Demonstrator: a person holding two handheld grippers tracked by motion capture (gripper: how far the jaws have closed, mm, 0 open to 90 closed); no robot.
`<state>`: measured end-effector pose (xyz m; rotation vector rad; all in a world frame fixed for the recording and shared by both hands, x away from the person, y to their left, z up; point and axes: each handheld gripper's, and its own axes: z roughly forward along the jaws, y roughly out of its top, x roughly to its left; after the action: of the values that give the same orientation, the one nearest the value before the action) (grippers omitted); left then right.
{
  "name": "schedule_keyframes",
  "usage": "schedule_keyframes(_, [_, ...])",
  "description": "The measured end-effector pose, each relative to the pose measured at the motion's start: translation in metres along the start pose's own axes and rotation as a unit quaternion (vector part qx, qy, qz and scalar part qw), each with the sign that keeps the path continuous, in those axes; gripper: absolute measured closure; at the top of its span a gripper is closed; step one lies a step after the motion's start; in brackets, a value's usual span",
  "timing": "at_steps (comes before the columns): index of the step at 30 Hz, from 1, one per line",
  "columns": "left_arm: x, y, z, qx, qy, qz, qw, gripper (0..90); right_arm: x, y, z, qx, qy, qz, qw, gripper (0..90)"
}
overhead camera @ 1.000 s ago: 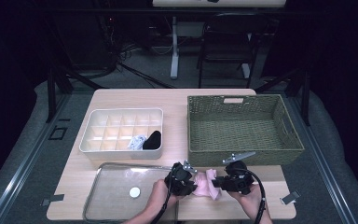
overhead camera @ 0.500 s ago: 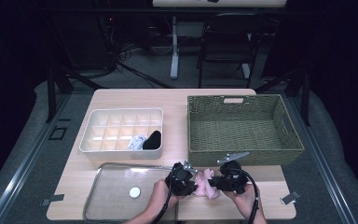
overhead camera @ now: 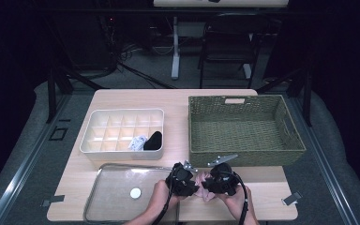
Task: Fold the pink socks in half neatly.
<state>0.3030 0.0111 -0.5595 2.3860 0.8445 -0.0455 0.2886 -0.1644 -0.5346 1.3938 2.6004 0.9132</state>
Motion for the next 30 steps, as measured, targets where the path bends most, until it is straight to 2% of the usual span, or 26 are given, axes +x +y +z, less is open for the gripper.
schedule_keyframes(1, [0.002,0.000,-0.005,-0.003,0.005,-0.006,1.0000,66.0,-0.002,0.000,-0.004,-0.007,0.013,0.003,0.9999,68.0])
schedule_keyframes(3, [0.003,0.000,-0.009,-0.007,0.006,-0.008,0.9999,63.5,-0.003,0.000,-0.007,-0.014,0.017,0.007,0.9997,67.7])
schedule_keyframes(4, [0.005,0.000,-0.015,-0.016,0.008,-0.013,0.9998,60.7,-0.006,-0.002,-0.018,-0.035,0.031,0.012,0.9988,67.0])
schedule_keyframes(8, [0.004,0.002,-0.020,-0.024,0.007,-0.009,0.9996,56.8,-0.008,-0.006,-0.033,-0.053,0.030,0.014,0.9980,66.6])
schedule_keyframes(10, [0.002,0.004,-0.022,-0.030,0.006,-0.007,0.9995,54.9,-0.012,-0.011,-0.040,-0.059,0.024,0.022,0.9977,66.0])
schedule_keyframes(11, [0.000,0.005,-0.024,-0.033,0.006,-0.003,0.9994,53.8,-0.018,-0.017,-0.041,-0.055,0.007,0.030,0.9980,65.3])
schedule_keyframes(12, [0.000,0.005,-0.024,-0.033,0.006,-0.003,0.9994,53.1,-0.018,-0.017,-0.041,-0.055,0.007,0.030,0.9980,65.3])
schedule_keyframes(15, [-0.004,0.008,-0.033,-0.050,0.009,-0.003,0.9987,51.9,-0.028,-0.025,-0.033,-0.034,0.001,0.059,0.9977,64.1])
schedule_keyframes(19, [-0.005,0.009,-0.035,-0.058,0.012,0.002,0.9982,51.4,-0.031,-0.026,-0.027,-0.023,0.001,0.071,0.9972,62.2])
schedule_keyframes(20, [-0.003,0.008,-0.031,-0.057,0.007,-0.005,0.9984,51.4,-0.032,-0.026,-0.025,-0.023,0.003,0.081,0.9964,62.2])
schedule_keyframes(25, [0.002,0.007,-0.020,-0.040,0.001,-0.018,0.9991,50.0,-0.031,-0.028,-0.019,-0.015,0.010,0.084,0.9963,61.5])
schedule_keyframes(26, [0.003,0.007,-0.019,-0.038,-0.002,-0.023,0.9990,49.7,-0.031,-0.030,-0.014,-0.008,0.016,0.094,0.9954,60.6])
schedule_keyframes(27, [0.004,0.006,-0.017,-0.036,-0.010,-0.029,0.9989,49.7,-0.031,-0.030,-0.014,-0.008,0.016,0.094,0.9954,60.6])
schedule_keyframes(28, [0.005,0.005,-0.016,-0.031,-0.011,-0.028,0.9991,50.2,-0.030,-0.033,-0.009,0.002,0.022,0.104,0.9944,60.2])
schedule_keyframes(30, [0.005,0.005,-0.013,-0.022,-0.009,-0.024,0.9994,50.6,-0.029,-0.033,-0.007,0.005,0.018,0.102,0.9946,60.1])
